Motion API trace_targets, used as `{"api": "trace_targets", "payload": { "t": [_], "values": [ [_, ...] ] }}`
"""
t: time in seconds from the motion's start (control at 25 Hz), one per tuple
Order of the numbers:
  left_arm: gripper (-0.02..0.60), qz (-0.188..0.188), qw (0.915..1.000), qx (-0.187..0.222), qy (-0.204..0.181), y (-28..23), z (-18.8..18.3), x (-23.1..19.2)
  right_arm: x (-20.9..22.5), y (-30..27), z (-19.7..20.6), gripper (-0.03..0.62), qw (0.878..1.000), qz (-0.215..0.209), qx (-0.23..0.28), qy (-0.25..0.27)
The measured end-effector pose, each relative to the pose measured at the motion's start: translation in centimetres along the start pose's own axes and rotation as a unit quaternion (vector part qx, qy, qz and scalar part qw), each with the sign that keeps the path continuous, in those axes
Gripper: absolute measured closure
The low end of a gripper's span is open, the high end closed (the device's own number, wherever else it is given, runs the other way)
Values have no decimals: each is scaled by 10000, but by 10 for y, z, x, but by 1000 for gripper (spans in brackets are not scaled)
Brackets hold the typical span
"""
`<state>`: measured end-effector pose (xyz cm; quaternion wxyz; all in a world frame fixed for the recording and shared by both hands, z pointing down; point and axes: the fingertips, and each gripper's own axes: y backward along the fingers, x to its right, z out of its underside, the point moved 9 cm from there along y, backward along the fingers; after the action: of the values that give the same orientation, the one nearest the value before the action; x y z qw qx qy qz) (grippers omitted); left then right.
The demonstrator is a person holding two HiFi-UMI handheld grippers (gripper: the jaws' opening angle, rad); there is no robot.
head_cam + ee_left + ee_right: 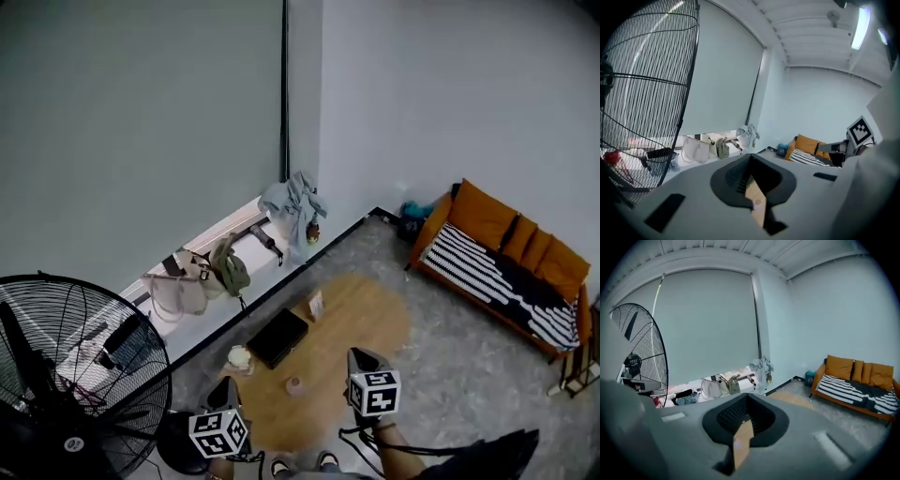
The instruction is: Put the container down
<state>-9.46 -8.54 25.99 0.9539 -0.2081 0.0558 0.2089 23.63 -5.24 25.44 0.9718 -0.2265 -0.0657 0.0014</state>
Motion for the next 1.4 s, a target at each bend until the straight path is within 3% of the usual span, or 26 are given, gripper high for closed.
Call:
{"api": "trace_targets", "payload": {
  "t": [0.6,1.4],
  "values": [
    [588,321,9995,35,15,-11,-6,21,2,22,-18,589,9988,311,104,358],
    [588,119,9999,47,-45,2,-2,16,7,23,-11,589,9990,302,53,310]
  ]
}}
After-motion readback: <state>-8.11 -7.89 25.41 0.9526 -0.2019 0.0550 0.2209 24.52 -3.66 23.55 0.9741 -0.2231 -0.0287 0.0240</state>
